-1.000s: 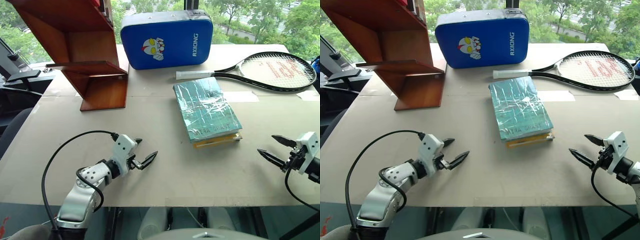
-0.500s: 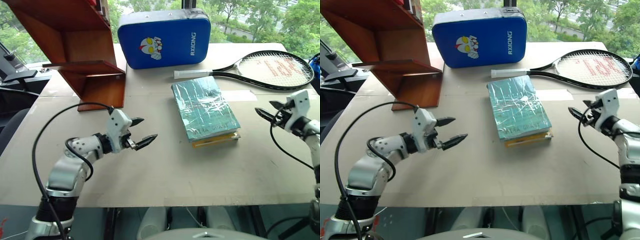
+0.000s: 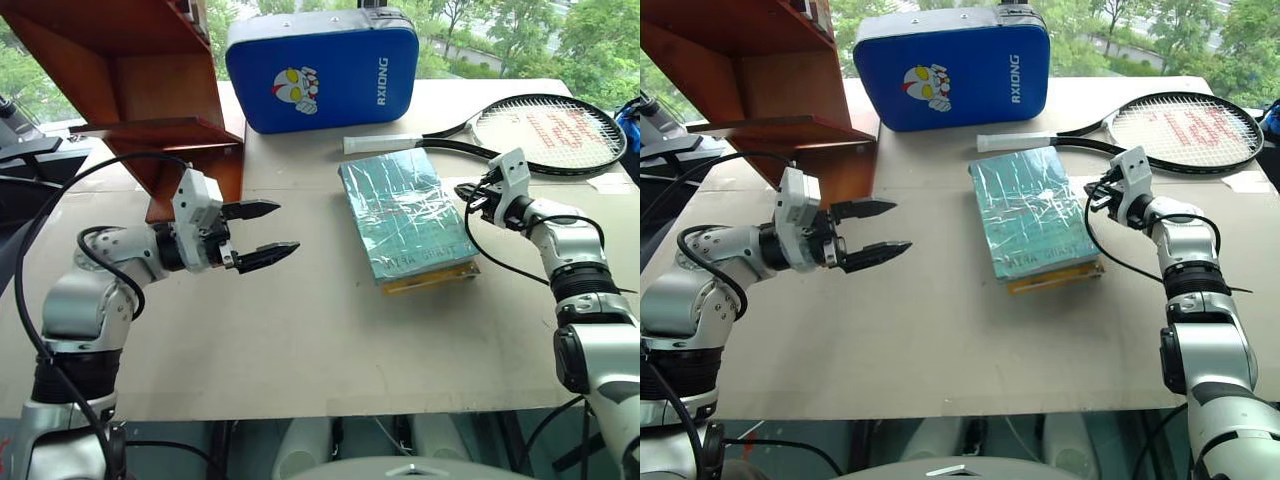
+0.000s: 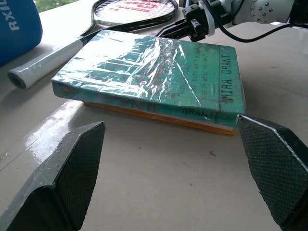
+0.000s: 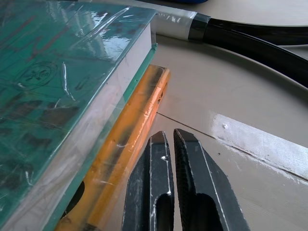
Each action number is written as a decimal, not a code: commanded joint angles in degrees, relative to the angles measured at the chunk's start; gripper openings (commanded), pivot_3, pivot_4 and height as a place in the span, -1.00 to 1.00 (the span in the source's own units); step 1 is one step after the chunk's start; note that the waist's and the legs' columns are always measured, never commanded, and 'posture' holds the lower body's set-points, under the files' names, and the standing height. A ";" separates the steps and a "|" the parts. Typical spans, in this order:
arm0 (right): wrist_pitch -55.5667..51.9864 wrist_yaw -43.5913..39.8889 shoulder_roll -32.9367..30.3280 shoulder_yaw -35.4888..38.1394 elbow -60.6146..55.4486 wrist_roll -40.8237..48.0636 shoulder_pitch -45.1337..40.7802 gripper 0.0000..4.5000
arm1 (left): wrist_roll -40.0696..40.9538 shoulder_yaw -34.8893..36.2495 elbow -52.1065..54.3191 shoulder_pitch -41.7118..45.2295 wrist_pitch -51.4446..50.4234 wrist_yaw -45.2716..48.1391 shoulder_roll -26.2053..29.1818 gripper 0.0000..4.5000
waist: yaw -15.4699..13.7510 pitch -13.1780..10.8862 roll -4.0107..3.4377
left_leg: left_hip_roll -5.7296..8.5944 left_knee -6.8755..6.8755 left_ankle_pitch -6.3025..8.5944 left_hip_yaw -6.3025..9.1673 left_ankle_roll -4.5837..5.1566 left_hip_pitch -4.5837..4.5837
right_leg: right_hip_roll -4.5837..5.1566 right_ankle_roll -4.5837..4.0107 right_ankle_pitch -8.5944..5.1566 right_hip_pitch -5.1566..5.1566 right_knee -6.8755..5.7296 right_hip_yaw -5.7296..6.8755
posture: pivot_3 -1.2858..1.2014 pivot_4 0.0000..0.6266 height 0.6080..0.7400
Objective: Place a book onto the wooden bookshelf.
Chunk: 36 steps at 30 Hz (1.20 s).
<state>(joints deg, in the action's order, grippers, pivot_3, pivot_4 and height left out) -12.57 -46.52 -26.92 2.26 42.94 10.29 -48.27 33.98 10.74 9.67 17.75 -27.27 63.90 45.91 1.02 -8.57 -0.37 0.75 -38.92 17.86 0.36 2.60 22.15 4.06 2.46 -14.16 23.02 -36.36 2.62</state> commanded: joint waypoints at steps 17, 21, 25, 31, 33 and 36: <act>-6.24 -4.54 -2.06 1.46 -19.11 3.96 6.55 -0.98 | 4.25 -0.06 1.79 -0.21 -12.38 -13.61 -5.91 1.00 | -0.49 -0.09 0.09 | 0.02 -0.30 -0.03 0.03 -0.06 -0.05 | 0.07 -0.03 0.00 0.08 -0.48 -0.19 | 0.03 -0.52 1.00; -13.30 -8.77 -8.18 3.67 -34.51 9.39 15.07 -0.20 | 11.29 2.62 -1.58 2.02 -24.44 -19.62 -10.69 1.00 | -0.54 -0.10 0.13 | 0.03 -0.30 -0.03 0.08 -0.05 0.01 | 0.08 -0.02 0.00 0.09 -0.47 -0.20 | 0.03 -0.52 1.00; -22.15 -9.88 -13.54 8.62 -50.94 17.69 23.39 0.64 | 14.99 3.37 -7.88 6.21 -33.19 -23.41 -14.24 1.00 | -0.76 -0.12 0.18 | 0.00 -0.35 -0.03 0.15 -0.05 0.01 | 0.06 -0.02 0.00 0.09 -0.51 -0.17 | 0.03 -0.52 1.00; -34.15 -9.99 -19.21 18.90 -67.61 32.25 35.38 0.98 | 15.09 -0.69 -17.31 11.70 -43.09 -25.61 -18.93 1.00 | -0.77 -0.11 0.39 | 0.02 -0.36 -0.03 0.12 -0.04 -0.16 | 0.02 -0.02 0.00 -0.03 -0.60 -0.24 | 0.03 -0.52 1.00; -36.45 -8.83 -20.17 22.79 -70.82 36.03 38.65 0.98 | 15.04 0.09 -20.98 13.70 -43.20 -27.10 -22.26 1.00 | -1.14 -0.09 0.44 | 0.03 -0.37 -0.02 0.11 -0.04 -0.15 | 0.02 -0.02 0.00 -0.04 -0.57 -0.25 | 0.03 -0.52 1.00; -38.38 -7.35 -21.33 27.86 -74.13 39.88 42.38 0.98 | 13.95 0.32 -26.04 16.47 -42.44 -27.91 -26.24 1.00 | -1.92 -0.09 0.47 | 0.07 -0.46 -0.03 0.10 -0.03 -0.17 | 0.06 -0.02 0.00 -0.08 -0.58 -0.26 | 0.03 -0.52 1.00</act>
<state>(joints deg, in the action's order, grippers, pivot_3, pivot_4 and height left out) -50.02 -54.81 -47.03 25.44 -27.88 46.85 -6.72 48.21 10.94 -13.68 32.97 -69.74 36.38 21.02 -0.90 -8.66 0.10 0.82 -39.38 17.84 0.48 2.57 21.97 4.12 2.44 -14.16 22.92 -36.95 2.37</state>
